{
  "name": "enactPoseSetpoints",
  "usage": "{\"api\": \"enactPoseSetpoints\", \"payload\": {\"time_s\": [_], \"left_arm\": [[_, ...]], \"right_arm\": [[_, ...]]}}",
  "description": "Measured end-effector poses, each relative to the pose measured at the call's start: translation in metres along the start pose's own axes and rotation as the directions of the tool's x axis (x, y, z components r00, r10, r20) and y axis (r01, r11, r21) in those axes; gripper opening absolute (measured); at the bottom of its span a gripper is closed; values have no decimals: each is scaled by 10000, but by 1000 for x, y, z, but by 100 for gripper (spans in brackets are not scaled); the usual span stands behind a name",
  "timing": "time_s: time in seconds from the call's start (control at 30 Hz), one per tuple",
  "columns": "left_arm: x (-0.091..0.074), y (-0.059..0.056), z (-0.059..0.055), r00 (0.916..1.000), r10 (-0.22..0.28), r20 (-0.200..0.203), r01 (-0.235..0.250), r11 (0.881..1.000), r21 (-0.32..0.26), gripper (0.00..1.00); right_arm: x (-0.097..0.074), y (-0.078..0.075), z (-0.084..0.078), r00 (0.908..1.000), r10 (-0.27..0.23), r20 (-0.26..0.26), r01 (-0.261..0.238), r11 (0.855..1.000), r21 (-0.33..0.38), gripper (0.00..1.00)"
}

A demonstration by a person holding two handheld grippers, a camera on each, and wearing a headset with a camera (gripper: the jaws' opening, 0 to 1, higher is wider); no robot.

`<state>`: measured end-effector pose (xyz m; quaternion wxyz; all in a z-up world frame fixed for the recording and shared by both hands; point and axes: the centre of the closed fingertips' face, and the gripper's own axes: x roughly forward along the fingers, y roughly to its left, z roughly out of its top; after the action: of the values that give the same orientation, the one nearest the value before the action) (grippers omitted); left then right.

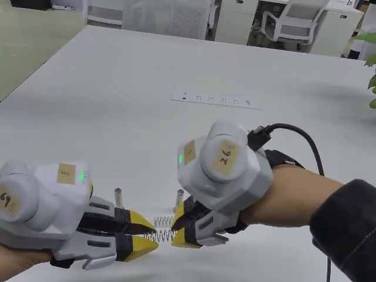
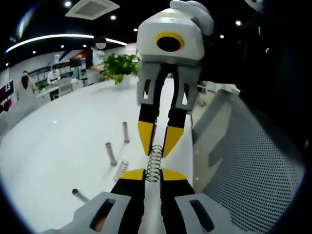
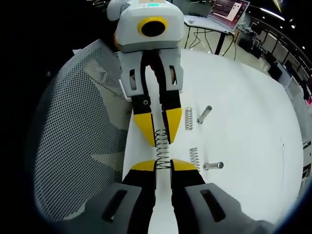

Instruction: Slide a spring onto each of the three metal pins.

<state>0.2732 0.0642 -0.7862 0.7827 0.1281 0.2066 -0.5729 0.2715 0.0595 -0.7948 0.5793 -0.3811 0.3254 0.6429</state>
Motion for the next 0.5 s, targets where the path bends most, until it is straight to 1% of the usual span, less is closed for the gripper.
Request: {"api": "enactPoseSetpoints", "payload": {"time_s": [0.23,0.3,0.37,0.5], "left_arm": [[0,-1,0,10000,-57,10,57,9999,162,3],[0,-1,3,9999,-50,96,48,9999,146,3],[-1,0,4,9999,-13,164,10,9999,155,3],[-2,-2,10,9990,-105,430,99,9999,124,2]], "right_arm": [[1,0,-1,10000,50,7,-50,9997,251,9],[1,1,1,9999,96,139,-101,9992,386,11],[2,0,-1,9999,69,102,-73,9992,392,12],[4,1,-3,9999,112,99,-116,9989,459,12]]}}
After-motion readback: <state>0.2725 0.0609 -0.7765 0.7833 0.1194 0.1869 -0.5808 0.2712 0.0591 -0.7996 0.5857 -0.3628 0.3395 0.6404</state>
